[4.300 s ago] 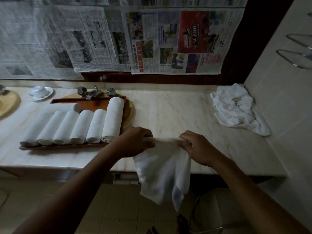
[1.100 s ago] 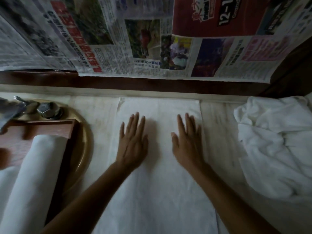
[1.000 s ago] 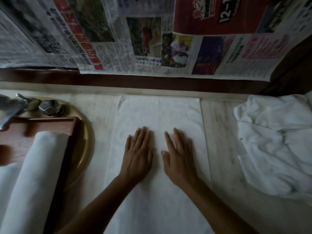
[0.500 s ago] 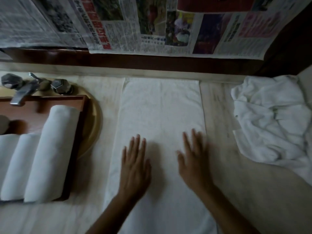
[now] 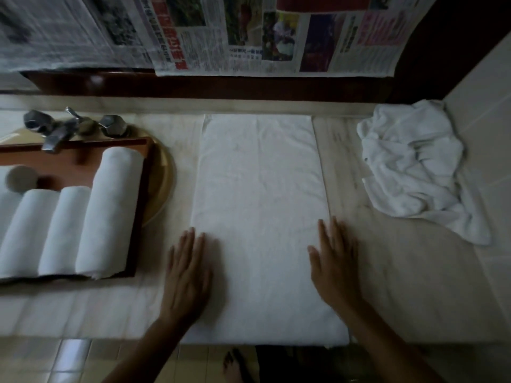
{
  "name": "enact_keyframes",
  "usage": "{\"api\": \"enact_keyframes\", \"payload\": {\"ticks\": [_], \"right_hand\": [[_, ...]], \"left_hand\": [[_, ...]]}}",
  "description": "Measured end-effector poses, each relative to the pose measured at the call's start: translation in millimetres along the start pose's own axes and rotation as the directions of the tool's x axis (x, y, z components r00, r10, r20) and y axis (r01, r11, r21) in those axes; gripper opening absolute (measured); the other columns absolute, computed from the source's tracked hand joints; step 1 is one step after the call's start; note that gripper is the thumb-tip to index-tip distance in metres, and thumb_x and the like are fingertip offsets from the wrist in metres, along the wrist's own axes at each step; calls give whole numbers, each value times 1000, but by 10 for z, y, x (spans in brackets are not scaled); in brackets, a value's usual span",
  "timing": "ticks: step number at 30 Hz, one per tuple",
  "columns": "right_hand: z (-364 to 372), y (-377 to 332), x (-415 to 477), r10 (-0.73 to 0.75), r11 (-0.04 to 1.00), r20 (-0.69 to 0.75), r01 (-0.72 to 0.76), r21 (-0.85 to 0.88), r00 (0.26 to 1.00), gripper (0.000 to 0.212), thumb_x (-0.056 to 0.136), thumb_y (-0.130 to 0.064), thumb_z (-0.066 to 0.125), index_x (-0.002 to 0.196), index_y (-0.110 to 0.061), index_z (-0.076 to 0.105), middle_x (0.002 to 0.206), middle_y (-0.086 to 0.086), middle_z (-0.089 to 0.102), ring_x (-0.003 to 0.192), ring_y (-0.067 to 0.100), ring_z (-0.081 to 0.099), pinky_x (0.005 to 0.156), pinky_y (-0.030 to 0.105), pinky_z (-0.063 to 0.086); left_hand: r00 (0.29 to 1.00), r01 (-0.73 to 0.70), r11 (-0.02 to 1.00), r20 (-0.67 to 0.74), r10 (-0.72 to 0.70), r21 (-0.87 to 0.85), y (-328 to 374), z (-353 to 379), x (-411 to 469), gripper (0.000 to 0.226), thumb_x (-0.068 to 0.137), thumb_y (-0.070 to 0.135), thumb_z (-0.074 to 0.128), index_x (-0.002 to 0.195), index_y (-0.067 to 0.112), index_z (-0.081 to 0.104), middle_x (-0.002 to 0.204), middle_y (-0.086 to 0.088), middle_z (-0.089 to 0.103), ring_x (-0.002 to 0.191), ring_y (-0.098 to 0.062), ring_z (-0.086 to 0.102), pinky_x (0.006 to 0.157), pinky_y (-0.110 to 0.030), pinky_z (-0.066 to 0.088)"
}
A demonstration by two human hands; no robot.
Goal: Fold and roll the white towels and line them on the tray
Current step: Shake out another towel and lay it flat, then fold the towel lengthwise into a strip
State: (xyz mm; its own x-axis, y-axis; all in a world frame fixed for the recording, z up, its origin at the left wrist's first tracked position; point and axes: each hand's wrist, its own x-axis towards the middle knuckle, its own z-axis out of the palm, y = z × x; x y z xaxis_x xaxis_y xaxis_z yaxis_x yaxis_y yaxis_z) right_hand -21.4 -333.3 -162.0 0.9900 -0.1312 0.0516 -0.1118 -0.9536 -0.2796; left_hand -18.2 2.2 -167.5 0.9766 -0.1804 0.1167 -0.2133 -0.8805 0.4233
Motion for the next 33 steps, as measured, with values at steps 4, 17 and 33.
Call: {"api": "enact_keyframes", "payload": {"ticks": [4,17,33], "right_hand": [[187,-495,-382,-190,982,77,191,-1,979,61,106,-48,32,162,-24,26,171,6,8,158,26,2,126,55,7],[218,-515,-730,-152,986,87,157,-55,985,60,106,-47,32,161,-25,27,171,3,14,158,22,6,125,53,13],[-111,-237,26,-193,939,36,174,296,981,34,94,-33,54,121,-17,69,121,3,64,111,25,59,96,42,51]], "left_hand": [[990,-54,999,129,53,2,440,146,-241,66,105,45,31,164,21,13,172,-5,4,159,-22,1,127,-50,6],[978,-40,992,208,13,123,331,111,-622,67,107,53,23,164,24,4,172,-2,-6,158,-19,-10,127,-49,4],[973,146,988,174,-153,51,801,-83,-90,52,96,49,42,136,18,56,137,-5,53,130,-27,46,107,-45,38]]}}
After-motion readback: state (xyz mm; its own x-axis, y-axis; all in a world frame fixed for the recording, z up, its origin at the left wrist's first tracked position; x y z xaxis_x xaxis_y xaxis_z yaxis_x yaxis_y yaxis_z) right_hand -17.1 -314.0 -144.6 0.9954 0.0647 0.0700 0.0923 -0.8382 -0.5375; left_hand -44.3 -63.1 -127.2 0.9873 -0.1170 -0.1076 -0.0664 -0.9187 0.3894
